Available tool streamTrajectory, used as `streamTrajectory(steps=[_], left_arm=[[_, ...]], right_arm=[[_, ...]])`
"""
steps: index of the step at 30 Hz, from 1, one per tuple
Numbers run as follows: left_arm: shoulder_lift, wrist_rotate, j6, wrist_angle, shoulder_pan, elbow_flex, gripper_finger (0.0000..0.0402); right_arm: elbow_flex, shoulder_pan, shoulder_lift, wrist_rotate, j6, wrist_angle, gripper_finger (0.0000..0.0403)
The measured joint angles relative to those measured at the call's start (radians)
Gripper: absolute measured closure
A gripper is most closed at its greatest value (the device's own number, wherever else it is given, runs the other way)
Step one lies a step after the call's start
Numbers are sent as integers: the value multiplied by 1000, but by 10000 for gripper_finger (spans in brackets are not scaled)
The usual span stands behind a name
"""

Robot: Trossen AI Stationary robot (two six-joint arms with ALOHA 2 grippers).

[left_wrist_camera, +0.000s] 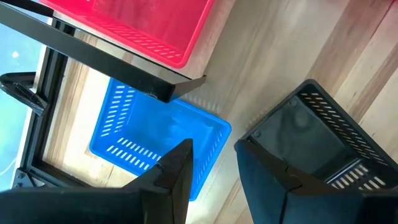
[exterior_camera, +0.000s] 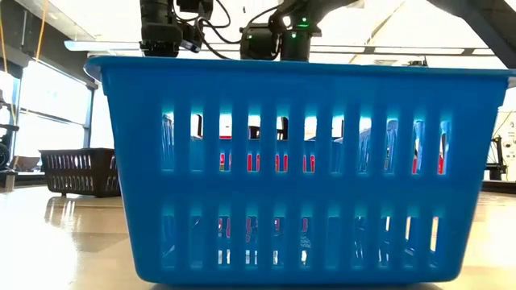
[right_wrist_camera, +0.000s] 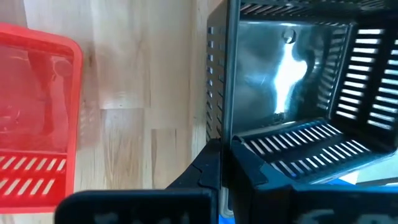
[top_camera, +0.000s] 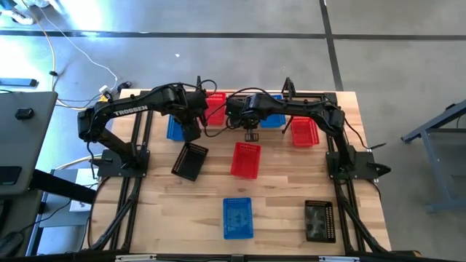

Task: Stack baskets on shelf by color
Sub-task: Put the bottom left black basket on the shelf

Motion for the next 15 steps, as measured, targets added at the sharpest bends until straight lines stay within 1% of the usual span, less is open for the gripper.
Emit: streamTrajectory(steps=[5, 12, 15], left_arm=[[0, 4, 1, 0, 0, 0, 287], [0, 9, 3, -1, 0, 0, 287], [0, 9, 3, -1, 0, 0, 287]], right_arm=[[0, -1, 0, 9, 0, 10, 397], [0, -20, 0, 6, 11, 30, 339], [1, -24, -1, 6, 12, 28, 324]])
